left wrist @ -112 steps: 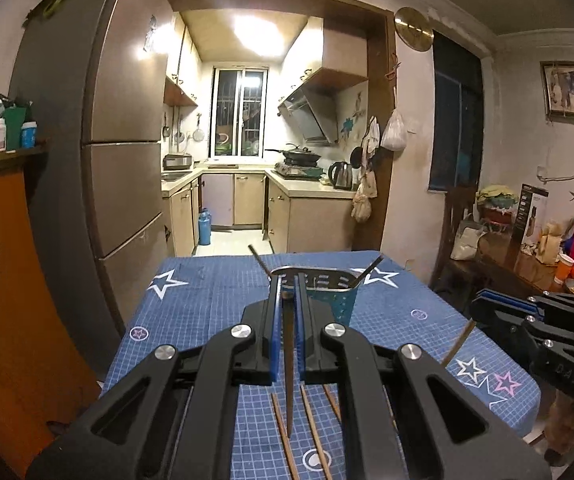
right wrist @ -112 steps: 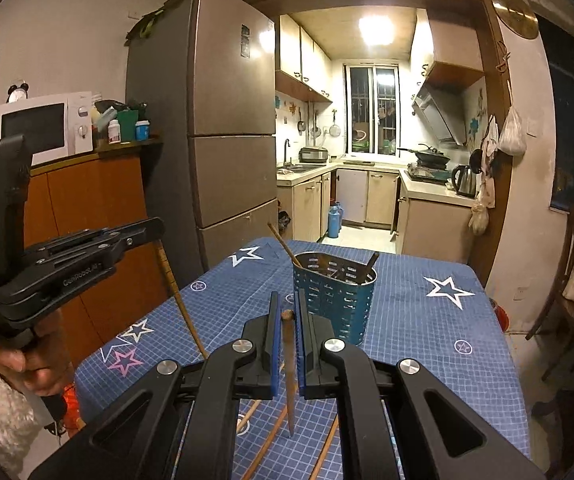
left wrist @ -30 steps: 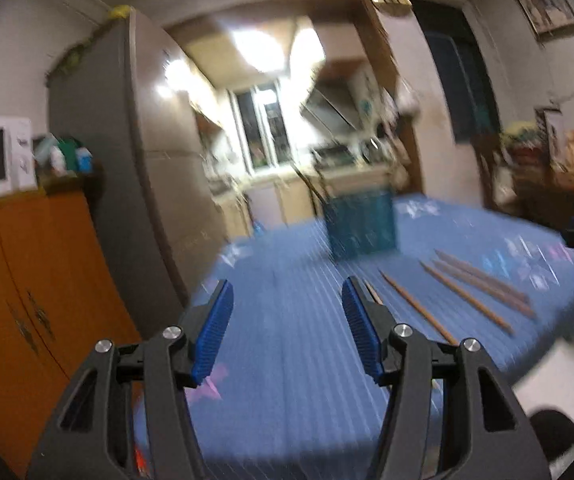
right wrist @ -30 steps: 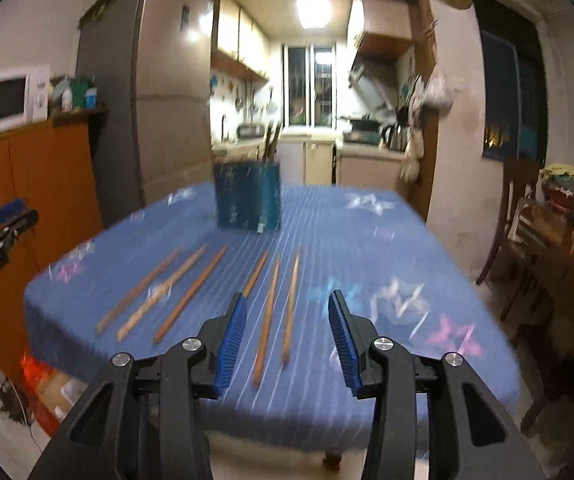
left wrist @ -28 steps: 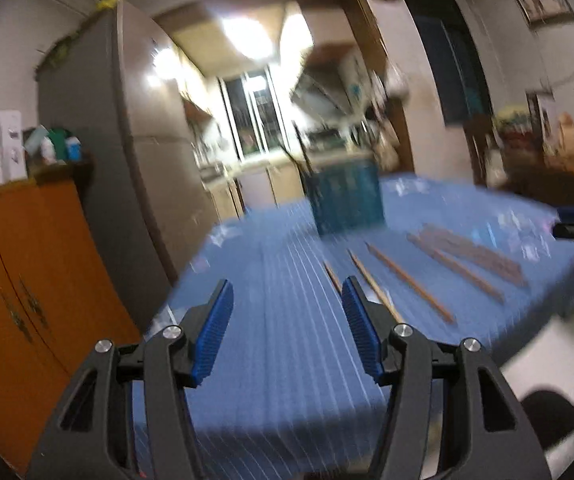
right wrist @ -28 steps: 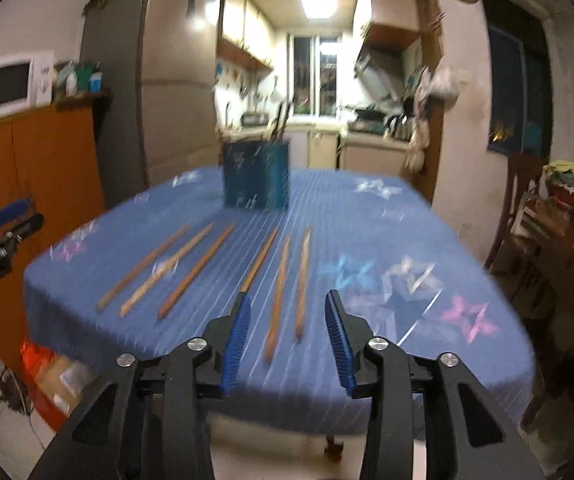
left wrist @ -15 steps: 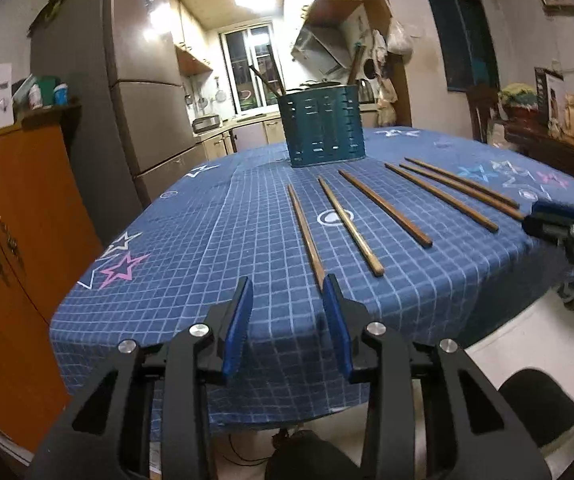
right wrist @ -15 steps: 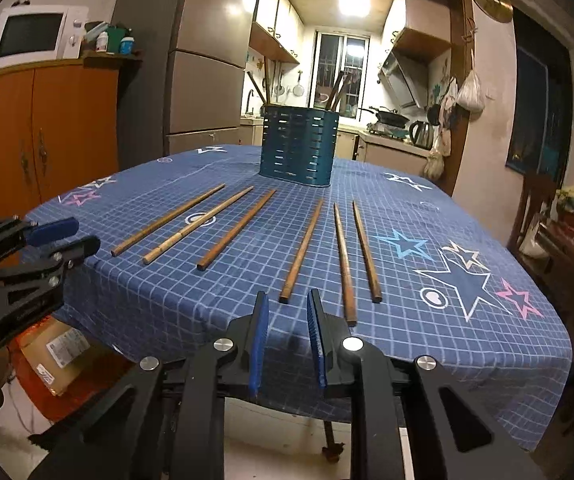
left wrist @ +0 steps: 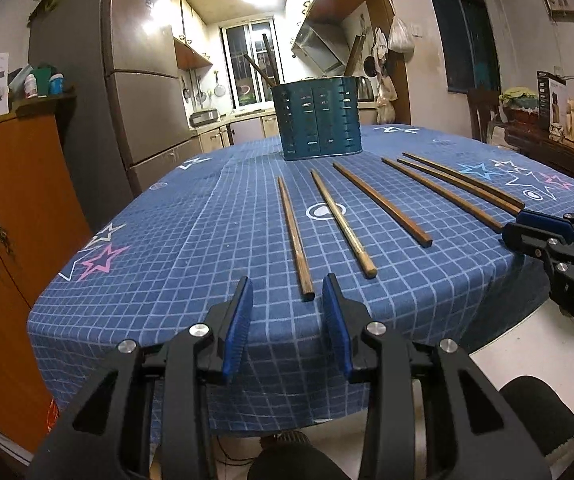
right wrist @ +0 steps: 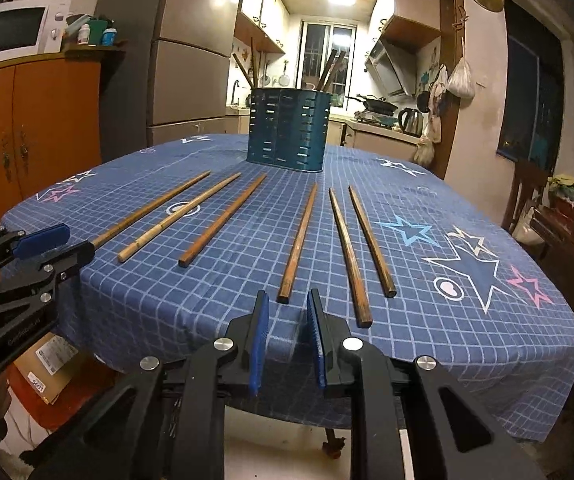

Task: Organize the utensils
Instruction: 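Move both open tools back toward the remaining chopsticks, then close the left tool on a wooden chopstick while the right tool grasps another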

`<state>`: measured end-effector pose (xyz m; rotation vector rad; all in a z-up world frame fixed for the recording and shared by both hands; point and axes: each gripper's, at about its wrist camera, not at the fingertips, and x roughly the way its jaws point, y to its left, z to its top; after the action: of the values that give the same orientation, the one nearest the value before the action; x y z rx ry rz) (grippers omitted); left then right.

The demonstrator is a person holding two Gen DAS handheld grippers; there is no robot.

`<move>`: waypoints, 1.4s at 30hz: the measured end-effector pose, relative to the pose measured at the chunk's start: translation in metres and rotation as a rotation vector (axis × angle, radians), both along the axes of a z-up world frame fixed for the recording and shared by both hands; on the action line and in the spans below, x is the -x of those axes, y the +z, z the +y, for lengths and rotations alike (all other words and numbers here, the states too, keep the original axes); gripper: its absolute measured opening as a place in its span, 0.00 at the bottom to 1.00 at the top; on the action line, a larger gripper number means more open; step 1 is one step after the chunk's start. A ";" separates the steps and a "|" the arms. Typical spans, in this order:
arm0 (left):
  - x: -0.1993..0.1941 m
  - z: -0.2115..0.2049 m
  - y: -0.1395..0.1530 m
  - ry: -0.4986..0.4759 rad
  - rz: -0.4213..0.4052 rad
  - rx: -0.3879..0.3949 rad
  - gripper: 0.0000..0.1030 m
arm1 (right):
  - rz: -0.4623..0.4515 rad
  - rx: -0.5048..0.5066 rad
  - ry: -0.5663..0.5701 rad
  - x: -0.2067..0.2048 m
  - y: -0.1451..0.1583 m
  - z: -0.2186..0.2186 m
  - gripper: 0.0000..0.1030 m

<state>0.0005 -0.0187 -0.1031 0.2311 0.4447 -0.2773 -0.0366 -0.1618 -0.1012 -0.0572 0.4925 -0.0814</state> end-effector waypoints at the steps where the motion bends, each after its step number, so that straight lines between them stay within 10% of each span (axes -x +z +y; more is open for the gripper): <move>1: 0.000 0.000 -0.001 0.002 -0.002 0.002 0.34 | -0.002 0.000 0.000 -0.001 0.000 0.000 0.19; 42: -0.001 0.000 -0.010 -0.043 -0.019 0.141 0.07 | -0.041 -0.083 -0.054 -0.015 -0.007 -0.008 0.08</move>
<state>0.0013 -0.0186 -0.1135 0.1059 0.3995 -0.3472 -0.0216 -0.1697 -0.1080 0.0392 0.4560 -0.1147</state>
